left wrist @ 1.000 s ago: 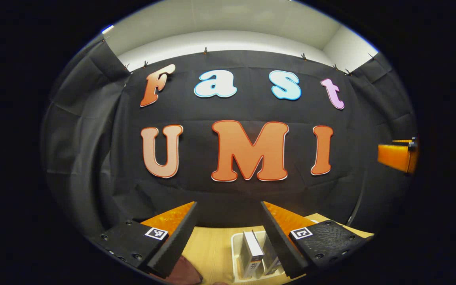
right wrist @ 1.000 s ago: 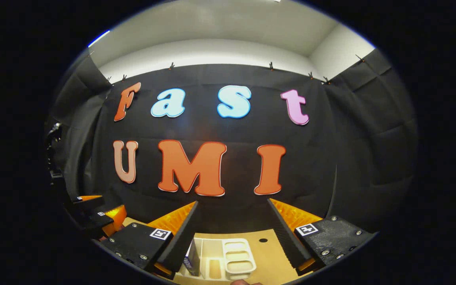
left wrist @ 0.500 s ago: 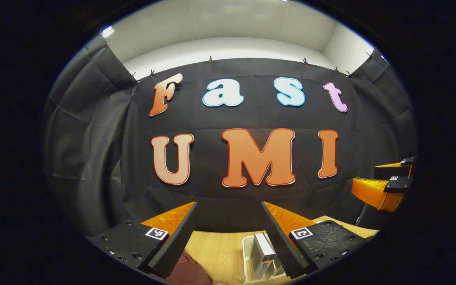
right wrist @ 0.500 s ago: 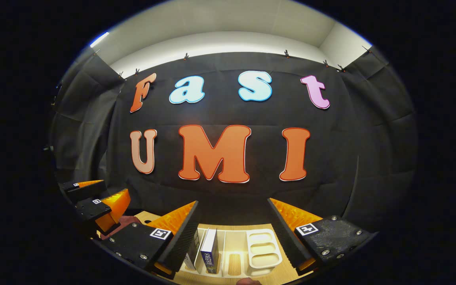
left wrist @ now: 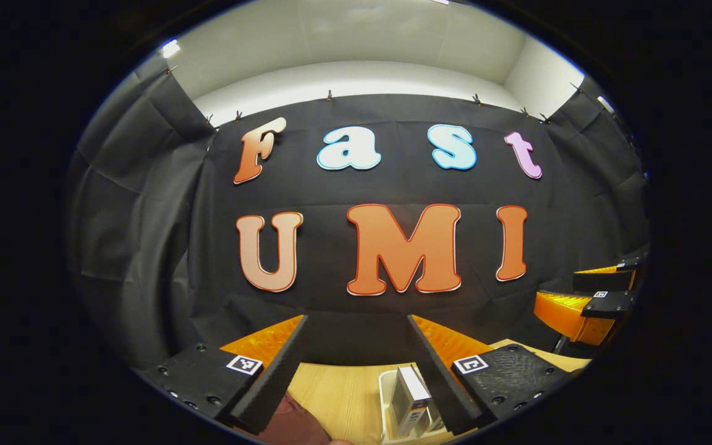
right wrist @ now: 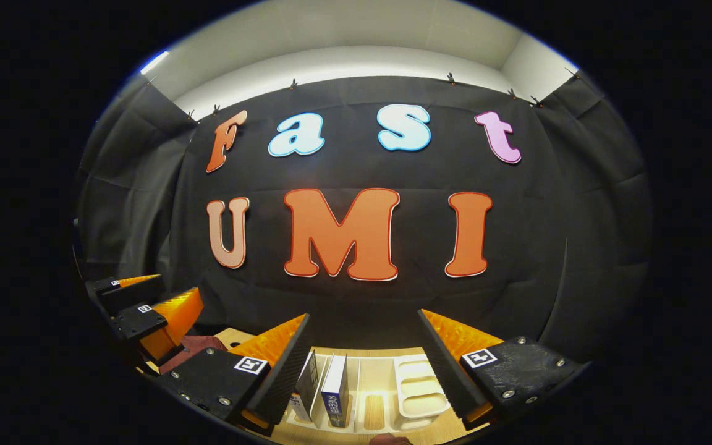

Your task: Open the schoolbag, grab two books from the bookshelf and put them into the schoolbag.

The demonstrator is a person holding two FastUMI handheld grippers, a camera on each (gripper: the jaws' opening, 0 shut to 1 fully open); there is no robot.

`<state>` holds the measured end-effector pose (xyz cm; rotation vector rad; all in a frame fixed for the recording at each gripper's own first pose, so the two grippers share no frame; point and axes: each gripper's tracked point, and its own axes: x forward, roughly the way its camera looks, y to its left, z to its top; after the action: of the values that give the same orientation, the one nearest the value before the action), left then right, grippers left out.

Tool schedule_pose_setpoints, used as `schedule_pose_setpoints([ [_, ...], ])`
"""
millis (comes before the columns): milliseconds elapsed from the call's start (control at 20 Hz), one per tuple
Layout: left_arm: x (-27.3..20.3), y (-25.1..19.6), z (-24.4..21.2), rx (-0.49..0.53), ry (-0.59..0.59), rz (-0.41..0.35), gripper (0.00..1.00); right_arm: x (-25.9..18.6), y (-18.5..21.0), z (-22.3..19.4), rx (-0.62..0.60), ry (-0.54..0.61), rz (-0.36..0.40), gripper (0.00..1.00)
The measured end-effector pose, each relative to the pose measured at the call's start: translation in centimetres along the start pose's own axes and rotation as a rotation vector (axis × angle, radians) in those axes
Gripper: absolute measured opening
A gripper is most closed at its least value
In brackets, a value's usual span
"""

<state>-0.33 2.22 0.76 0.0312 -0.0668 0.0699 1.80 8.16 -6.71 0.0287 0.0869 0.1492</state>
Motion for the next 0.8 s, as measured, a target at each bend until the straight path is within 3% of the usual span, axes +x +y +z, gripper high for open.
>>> schedule_pose_setpoints([
  [800,0.1,0.4,-0.5,-0.001,0.006,0.010,0.96,1.0,0.9,-1.4,-0.007,0.018,0.006,0.98],
])
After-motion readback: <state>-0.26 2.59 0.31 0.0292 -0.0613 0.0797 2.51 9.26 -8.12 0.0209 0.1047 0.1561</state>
